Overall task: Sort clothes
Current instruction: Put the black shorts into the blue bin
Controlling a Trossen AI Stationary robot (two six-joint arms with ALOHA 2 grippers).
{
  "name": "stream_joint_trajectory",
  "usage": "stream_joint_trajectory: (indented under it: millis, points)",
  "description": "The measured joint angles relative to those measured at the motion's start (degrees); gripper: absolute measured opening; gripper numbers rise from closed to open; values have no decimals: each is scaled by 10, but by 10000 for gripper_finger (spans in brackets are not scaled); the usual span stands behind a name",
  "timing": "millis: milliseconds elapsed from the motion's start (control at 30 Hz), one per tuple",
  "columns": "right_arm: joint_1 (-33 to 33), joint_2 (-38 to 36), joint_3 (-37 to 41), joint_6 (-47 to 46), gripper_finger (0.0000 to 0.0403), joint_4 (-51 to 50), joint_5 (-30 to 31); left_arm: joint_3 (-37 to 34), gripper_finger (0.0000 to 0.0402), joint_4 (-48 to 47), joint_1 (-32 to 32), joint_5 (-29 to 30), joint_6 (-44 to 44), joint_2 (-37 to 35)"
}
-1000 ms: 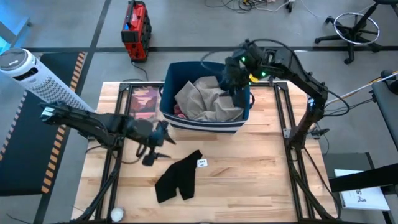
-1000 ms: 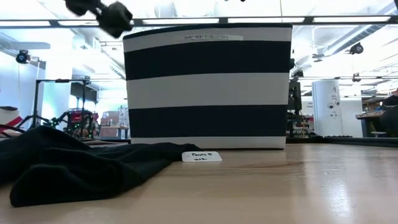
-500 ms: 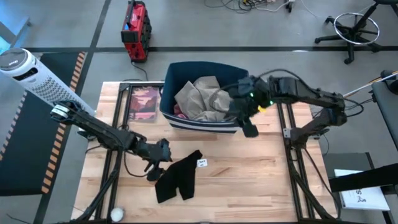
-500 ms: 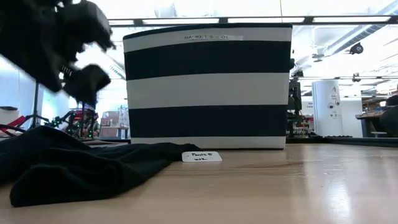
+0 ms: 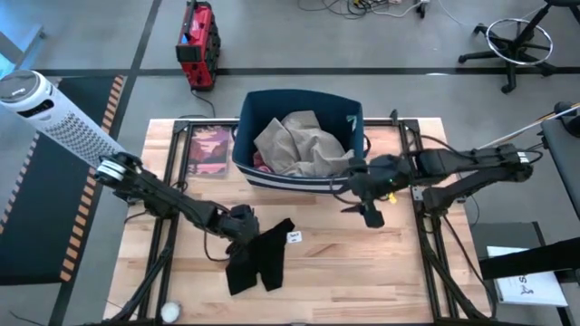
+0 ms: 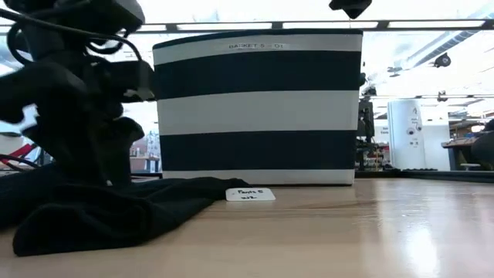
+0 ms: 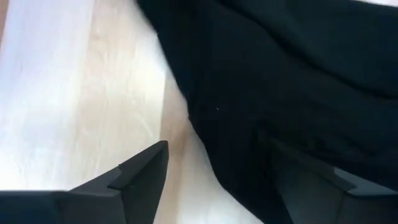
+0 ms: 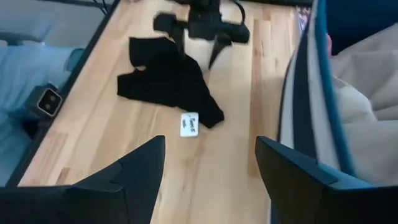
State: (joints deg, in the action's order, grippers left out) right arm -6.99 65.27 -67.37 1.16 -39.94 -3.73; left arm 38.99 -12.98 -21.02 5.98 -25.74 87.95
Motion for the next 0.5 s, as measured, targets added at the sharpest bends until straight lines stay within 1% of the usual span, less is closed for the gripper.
stream_joint_trajectory:
  millis: [67, 167, 233, 300, 333, 400, 433, 500]
  points:
    - [-11, -8, 22, -4, 231, 29, 11, 12, 253, -3, 0, 10, 6, 19]
    - [-23, -16, 47, -6, 222, 46, 38, 34, 215, -23, 0, 39, 17, 44]
    - [-25, -18, 56, -6, 215, 53, 50, 54, 174, -56, 0, 71, 28, 57]
    - [-26, -18, 61, -7, 208, 52, 53, 69, 122, -107, 0, 112, 39, 61]
    - [-27, -17, 62, -7, 205, 58, 53, 76, 94, -136, 1, 124, 46, 61]
    - [-28, -16, 62, -8, 197, 62, 53, 89, 33, -165, 2, 130, 65, 58]
    - [-29, -14, 61, -10, 193, 61, 53, 96, 18, -170, 2, 130, 73, 53]
    - [-29, -13, 59, -7, 184, 63, 53, 109, 13, -174, 2, 130, 88, 32]
